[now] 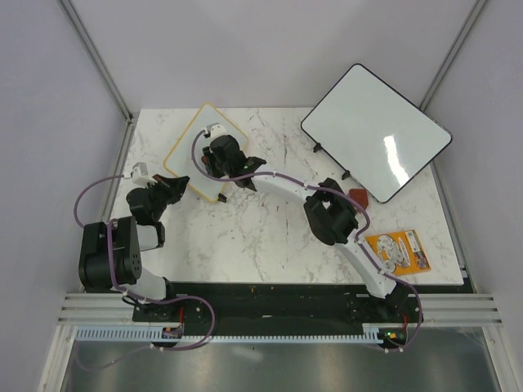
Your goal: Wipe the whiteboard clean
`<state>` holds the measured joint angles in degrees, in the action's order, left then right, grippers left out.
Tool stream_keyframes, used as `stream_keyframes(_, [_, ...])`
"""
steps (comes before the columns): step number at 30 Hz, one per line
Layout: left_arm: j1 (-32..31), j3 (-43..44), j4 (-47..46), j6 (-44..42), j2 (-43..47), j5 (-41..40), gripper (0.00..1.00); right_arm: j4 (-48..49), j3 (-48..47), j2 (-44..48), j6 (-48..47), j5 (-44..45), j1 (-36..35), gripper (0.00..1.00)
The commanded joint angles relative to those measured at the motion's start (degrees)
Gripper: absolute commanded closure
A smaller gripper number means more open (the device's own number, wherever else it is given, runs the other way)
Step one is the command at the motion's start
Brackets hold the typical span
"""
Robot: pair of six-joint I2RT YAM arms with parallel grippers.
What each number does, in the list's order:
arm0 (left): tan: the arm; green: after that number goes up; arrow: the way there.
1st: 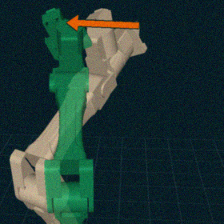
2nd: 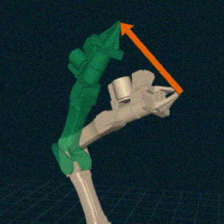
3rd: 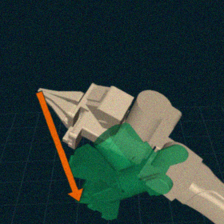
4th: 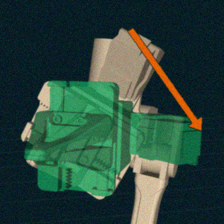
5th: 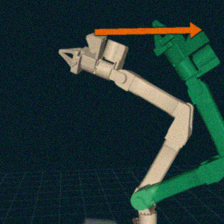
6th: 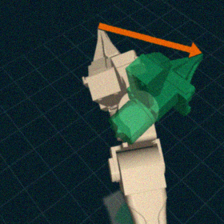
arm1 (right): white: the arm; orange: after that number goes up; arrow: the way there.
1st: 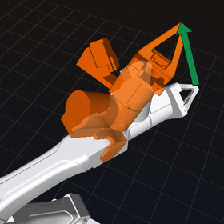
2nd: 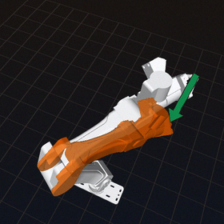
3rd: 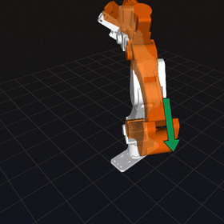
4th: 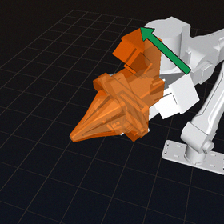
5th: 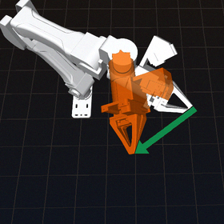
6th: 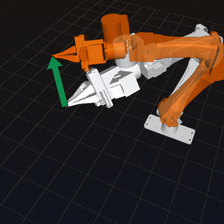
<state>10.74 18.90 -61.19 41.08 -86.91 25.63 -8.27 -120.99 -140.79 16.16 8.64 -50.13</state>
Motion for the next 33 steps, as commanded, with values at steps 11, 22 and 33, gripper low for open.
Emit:
stream_keyframes(11, [-2.57,0.44,-0.42,-5.04,1.48,5.40,0.98,-15.72,-11.37,-5.37,-5.62,4.44,-7.70,1.00])
stream_keyframes(22, [-2.74,0.35,0.02,-5.31,1.75,5.31,0.98,-13.70,-16.64,-8.80,-1.40,3.13,-4.19,1.00])
stream_keyframes(33, [-3.36,0.35,0.37,-5.75,2.10,5.40,0.98,-11.06,-20.34,-10.99,-1.13,-0.20,-2.52,1.00])
